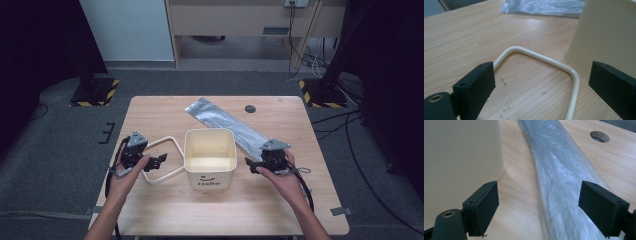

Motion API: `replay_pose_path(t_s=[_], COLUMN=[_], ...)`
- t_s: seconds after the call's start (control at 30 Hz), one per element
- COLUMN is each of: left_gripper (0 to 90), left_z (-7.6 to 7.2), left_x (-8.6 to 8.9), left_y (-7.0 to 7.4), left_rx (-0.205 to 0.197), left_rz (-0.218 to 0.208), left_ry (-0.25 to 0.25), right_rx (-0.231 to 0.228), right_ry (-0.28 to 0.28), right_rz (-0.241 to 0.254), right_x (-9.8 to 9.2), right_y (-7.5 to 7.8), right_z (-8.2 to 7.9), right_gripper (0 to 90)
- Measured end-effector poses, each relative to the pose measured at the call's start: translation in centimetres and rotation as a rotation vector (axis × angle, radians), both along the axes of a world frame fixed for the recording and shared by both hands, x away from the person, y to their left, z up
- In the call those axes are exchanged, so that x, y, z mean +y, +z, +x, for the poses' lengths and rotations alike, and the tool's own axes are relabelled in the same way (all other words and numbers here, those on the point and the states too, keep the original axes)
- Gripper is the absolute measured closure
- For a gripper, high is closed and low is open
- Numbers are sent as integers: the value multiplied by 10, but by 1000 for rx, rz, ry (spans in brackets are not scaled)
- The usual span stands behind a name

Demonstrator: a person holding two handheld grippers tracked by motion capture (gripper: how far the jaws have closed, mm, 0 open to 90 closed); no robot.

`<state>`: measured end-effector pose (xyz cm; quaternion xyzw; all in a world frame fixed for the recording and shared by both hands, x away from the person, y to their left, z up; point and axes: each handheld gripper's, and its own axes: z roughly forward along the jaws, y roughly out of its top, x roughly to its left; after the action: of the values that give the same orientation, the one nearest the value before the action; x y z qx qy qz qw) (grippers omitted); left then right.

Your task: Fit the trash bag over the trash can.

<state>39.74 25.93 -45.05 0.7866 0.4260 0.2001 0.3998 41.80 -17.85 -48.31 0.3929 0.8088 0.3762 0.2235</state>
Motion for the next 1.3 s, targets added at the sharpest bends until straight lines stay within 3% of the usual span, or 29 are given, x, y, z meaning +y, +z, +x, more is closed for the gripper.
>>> replay_pose_path(t_s=[0.17,0.2,0.27,0.33,0.43,0.53,0.67,0.83,0.97,1.13,1.3], left_gripper=[67,67,67,67,67,68,70,73,75,75,75], left_z=[-2,-2,-3,-6,-8,-12,-14,-18,-21,-23,-21], left_x=[1,3,6,7,8,9,8,4,2,6,12], left_y=[0,0,-1,-2,-3,-2,-1,1,5,11,15], left_rx=[-6,-8,-8,-5,-1,-1,-7,-10,-18,-30,-40], left_rz=[-1,-6,-18,-29,-33,-41,-49,-57,-55,-54,-61], left_ry=[13,17,27,24,16,13,5,-11,-17,-11,5], right_rx=[29,29,35,69,69,100,109,123,119,115,91], right_ry=[-18,-18,-17,-28,-32,-39,-45,-61,-71,-77,-78], right_rz=[-36,-36,-65,-83,-101,-108,-80,4,0,-1,28], right_x=[24,24,31,39,43,45,41,32,24,18,8], right_y=[-12,-12,-17,-27,-33,-43,-46,-48,-47,-48,-43], right_z=[42,42,57,71,76,82,86,91,97,101,100], right_gripper=[229,229,234,236,239,242,303,548,773,882,896])
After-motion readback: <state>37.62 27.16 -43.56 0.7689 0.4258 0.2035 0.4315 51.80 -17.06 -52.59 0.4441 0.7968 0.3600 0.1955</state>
